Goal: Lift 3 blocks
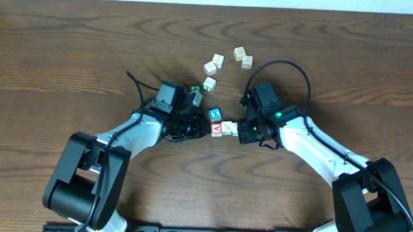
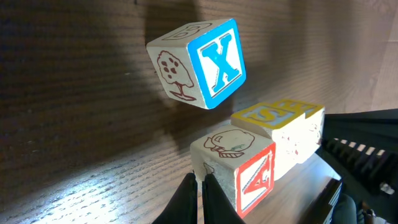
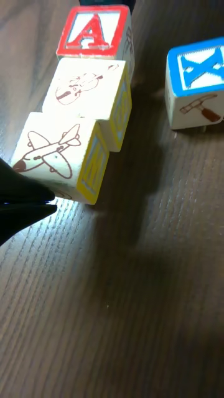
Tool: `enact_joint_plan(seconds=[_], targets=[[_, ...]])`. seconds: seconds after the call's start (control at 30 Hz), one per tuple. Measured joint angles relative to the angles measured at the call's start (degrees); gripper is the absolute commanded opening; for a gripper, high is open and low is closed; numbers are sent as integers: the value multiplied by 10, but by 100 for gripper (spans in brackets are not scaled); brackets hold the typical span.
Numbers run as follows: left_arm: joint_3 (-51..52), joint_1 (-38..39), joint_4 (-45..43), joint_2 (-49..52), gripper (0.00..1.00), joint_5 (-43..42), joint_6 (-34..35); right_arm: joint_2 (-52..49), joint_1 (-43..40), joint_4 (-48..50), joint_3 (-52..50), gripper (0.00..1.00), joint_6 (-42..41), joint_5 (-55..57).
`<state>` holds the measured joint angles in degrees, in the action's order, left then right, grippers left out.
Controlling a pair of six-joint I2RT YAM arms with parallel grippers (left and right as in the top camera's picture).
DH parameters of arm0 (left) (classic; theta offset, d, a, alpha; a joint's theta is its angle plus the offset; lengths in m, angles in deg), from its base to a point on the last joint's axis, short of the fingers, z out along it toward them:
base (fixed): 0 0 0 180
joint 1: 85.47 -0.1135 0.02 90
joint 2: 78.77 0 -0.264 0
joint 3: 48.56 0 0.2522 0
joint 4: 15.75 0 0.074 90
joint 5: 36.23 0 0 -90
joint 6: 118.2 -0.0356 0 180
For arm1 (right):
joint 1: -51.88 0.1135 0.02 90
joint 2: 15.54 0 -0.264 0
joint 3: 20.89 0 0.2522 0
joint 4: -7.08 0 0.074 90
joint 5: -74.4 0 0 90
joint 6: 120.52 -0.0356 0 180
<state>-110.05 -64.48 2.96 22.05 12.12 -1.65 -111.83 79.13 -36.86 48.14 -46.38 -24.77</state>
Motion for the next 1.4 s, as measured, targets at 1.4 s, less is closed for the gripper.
enact_joint_plan(seconds=[1.4], targets=[[-26, -6, 1, 0, 7, -19, 0, 29, 0, -5, -3, 1, -3, 20]])
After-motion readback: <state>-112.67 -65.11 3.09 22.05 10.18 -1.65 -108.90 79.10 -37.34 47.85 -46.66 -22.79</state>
